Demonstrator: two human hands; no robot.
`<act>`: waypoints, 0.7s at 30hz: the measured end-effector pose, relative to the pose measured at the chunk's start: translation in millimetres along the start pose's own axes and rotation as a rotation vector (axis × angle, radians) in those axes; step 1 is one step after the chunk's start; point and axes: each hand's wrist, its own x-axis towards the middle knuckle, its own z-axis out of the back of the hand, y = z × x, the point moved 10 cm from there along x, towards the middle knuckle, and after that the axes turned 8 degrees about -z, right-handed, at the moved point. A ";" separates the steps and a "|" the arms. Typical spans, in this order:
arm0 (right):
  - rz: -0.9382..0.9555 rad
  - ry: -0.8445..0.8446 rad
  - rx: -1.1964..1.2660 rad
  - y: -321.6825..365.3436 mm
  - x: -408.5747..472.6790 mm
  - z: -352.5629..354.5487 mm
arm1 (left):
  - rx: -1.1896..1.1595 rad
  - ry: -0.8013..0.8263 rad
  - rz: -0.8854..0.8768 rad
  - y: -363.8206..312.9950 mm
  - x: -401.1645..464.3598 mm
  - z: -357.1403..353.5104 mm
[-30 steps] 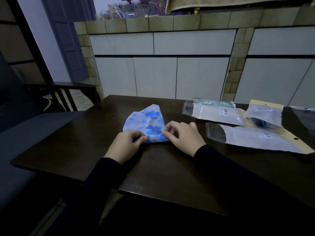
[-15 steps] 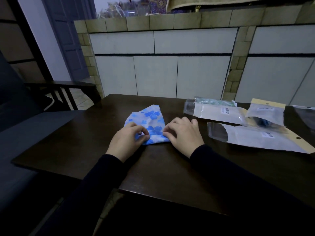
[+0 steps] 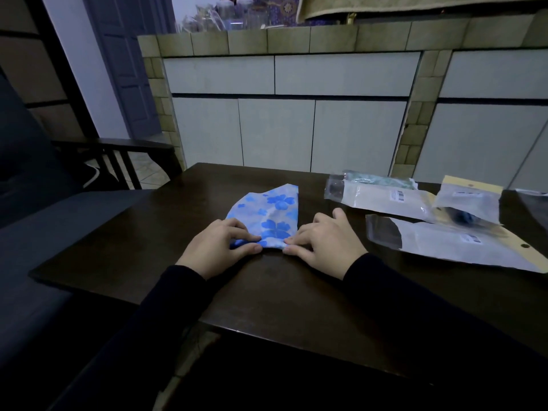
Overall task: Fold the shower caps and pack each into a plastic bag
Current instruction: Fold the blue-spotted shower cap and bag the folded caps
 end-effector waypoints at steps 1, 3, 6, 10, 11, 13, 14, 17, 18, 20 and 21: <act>-0.012 -0.006 0.013 -1.1 -0.2 0.1 | 0.023 -0.004 -0.004 -1.0 -0.3 0.8; -0.083 0.002 0.111 -9.3 0.3 -0.8 | 0.053 -0.019 -0.009 -3.7 -1.9 3.4; -0.208 0.049 0.285 -25.4 1.4 -6.5 | 0.000 -0.065 0.012 -3.1 -2.7 6.5; -0.335 0.083 0.375 -35.4 2.0 -11.5 | -0.126 -0.075 0.125 5.7 -1.0 2.6; -0.363 0.080 0.387 -36.8 2.2 -12.2 | -0.137 -0.081 0.149 7.9 -1.1 2.1; -0.423 0.080 0.428 -40.8 2.4 -15.0 | -0.127 -0.089 0.186 11.5 -1.4 1.8; -0.454 0.085 0.453 -43.6 1.9 -17.0 | -0.100 -0.084 0.193 12.0 -0.6 1.2; -0.533 0.093 0.495 -49.0 1.3 -21.7 | -0.014 -0.071 0.191 9.9 2.7 0.5; -0.555 0.084 0.495 -49.0 1.6 -21.8 | -0.007 -0.082 0.193 9.9 3.5 1.5; -0.591 0.055 0.474 -47.3 2.1 -20.7 | -0.001 -0.102 0.190 9.2 4.9 4.0; -0.596 0.035 0.448 -45.6 2.7 -19.3 | 0.013 -0.111 0.180 7.4 5.4 5.2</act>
